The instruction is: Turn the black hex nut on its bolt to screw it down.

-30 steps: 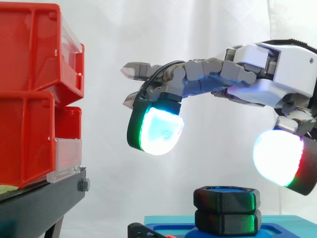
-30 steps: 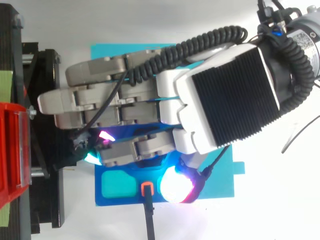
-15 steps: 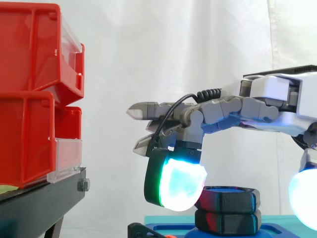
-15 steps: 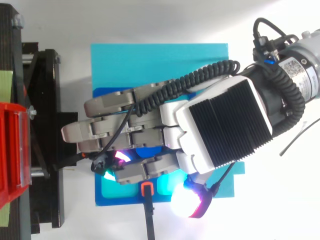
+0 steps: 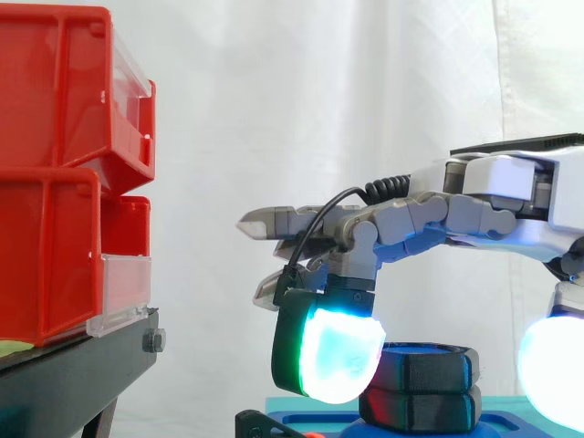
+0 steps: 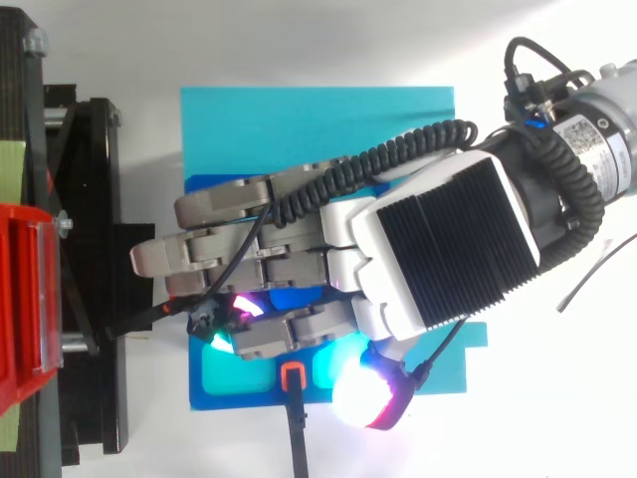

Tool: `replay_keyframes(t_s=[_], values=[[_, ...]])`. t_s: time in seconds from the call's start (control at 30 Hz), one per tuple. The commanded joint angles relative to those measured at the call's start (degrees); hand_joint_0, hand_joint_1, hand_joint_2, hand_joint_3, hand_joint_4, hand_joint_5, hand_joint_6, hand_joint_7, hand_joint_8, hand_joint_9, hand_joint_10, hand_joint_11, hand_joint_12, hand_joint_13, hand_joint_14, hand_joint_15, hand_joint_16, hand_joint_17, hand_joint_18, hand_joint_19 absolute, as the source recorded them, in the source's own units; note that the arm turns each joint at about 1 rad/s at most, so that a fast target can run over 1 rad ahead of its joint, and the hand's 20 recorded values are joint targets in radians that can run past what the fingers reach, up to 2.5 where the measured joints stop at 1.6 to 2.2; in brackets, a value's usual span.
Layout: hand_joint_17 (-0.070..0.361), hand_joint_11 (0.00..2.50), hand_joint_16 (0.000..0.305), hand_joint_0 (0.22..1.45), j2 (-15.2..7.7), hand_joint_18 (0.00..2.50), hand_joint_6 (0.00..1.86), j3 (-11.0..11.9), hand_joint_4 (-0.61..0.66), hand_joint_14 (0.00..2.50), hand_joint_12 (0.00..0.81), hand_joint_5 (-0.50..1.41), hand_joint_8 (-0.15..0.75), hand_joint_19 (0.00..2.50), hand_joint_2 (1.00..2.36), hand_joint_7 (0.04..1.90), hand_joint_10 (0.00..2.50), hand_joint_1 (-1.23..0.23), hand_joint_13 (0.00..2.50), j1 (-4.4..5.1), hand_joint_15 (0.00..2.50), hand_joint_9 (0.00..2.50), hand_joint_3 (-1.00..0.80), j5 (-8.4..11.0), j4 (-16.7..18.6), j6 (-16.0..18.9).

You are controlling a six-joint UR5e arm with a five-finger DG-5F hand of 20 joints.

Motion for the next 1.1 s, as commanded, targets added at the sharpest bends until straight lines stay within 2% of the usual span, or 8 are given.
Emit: replay_keyframes(t_s=[0.0, 0.47, 0.8, 1.07], values=[[0.115, 0.00, 0.051, 0.46, 0.00, 0.22, 0.50, -0.01, 0.18, 0.00, 0.363, -0.11, 0.269, 0.29, 1.00, 1.11, 0.00, -0.31, 0.18, -0.10, 0.00, 0.53, -0.50, 0.03, -0.01, -0.11], [0.100, 0.00, 0.045, 0.54, 0.00, 0.20, 0.50, 0.07, 0.15, 0.00, 0.332, -0.12, 0.241, 0.30, 1.00, 1.17, 0.00, -0.56, 0.17, -0.54, 0.00, 0.51, -0.50, 0.03, -0.01, -0.19], [0.097, 0.00, 0.043, 0.57, 0.00, 0.20, 0.50, -0.01, 0.12, 0.00, 0.325, -0.11, 0.234, 0.31, 1.01, 1.27, 0.00, -0.59, 0.17, -0.54, 0.00, 0.50, -0.45, 0.03, -0.01, -0.19], [0.093, 0.00, 0.041, 0.64, 0.00, 0.22, 0.50, 0.07, 0.08, 0.00, 0.316, -0.11, 0.223, 0.30, 1.01, 1.28, 0.00, -0.61, 0.18, -0.54, 0.00, 0.51, -0.37, 0.03, 0.34, -0.19]])
